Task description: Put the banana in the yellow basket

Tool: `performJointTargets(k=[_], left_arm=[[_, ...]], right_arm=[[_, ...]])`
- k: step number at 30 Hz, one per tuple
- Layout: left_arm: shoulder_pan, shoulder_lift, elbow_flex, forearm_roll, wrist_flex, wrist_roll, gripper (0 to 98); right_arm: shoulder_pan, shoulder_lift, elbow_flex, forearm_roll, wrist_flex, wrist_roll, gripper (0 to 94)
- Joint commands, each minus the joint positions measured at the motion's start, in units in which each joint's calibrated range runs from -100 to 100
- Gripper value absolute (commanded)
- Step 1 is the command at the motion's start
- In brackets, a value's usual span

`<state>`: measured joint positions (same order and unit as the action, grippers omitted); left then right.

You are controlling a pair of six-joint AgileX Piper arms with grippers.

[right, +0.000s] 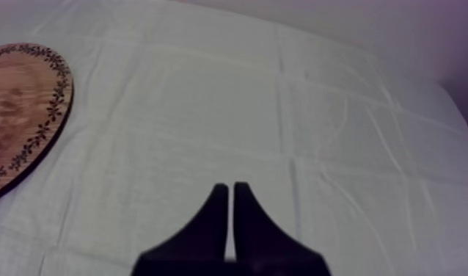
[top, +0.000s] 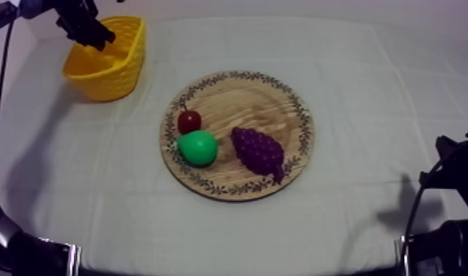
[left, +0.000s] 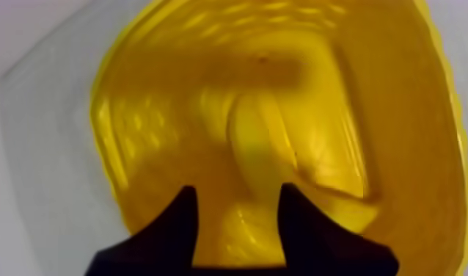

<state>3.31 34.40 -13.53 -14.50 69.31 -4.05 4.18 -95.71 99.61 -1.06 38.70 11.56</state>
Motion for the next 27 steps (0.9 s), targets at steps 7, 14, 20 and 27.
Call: performJointTargets(k=[7,14,20,27], left_arm=[[0.17,-6.67,9.44,2.55,-6.53,-1.00,2.9],[0.59,-18.88,22.26,4.74,-12.32,-0.55,0.3],[0.74,-31.97,36.38,7.46,-18.67,-0.72,0.1],[1.29,-49.60,53.75,9.64,-25.28,-0.27,0.1]], right_arm=[[0.03,-0.05,0.05,0.01,0.01,-0.01,0.4],[0.03,-0.05,0.05,0.01,0.01,-0.01,0.4],[0.03,-0.05,0.05,0.01,0.01,-0.01,0.4],[0.03,-0.05,0.05,0.01,0.01,-0.01,0.4]])
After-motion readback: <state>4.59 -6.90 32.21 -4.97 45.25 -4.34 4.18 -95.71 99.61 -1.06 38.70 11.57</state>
